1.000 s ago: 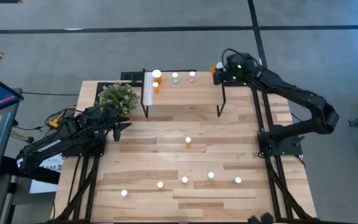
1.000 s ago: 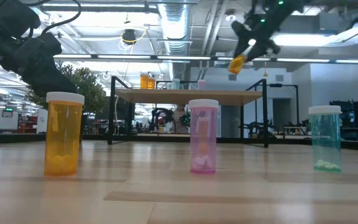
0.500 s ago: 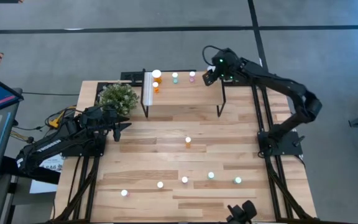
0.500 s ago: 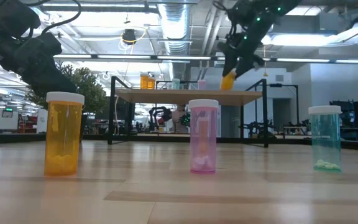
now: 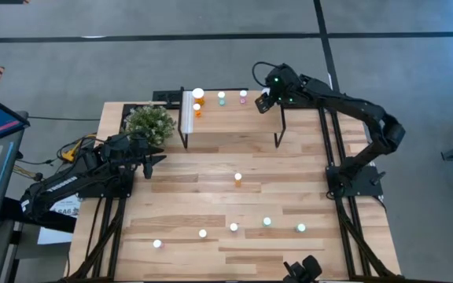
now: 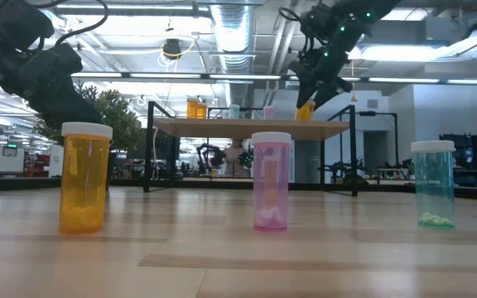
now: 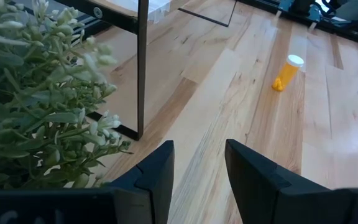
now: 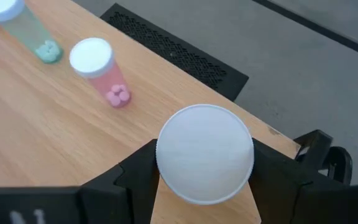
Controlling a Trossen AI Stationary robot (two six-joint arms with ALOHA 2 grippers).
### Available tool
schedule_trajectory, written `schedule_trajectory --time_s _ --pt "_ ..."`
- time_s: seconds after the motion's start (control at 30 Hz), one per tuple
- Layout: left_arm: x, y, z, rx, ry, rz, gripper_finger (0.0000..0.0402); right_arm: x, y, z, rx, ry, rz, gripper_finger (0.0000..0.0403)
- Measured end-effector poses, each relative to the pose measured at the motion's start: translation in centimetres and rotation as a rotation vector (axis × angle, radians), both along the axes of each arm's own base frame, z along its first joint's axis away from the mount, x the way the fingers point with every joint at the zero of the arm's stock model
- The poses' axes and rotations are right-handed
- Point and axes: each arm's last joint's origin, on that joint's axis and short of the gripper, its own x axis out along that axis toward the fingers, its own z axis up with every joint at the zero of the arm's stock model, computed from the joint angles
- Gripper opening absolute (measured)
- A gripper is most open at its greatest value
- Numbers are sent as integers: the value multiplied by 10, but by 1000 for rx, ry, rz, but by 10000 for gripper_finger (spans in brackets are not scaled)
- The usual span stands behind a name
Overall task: Pick and place medicine bottles onto shelf by color
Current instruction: Put the big orange pill bottle on the shelf
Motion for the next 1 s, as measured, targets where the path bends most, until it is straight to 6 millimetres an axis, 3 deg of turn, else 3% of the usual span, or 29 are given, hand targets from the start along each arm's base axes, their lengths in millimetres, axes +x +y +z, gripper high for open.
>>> schedule_trajectory --time_s 1.0 --pt "0 0 0 0 0 0 130 5 5 0 10 -8 42 256"
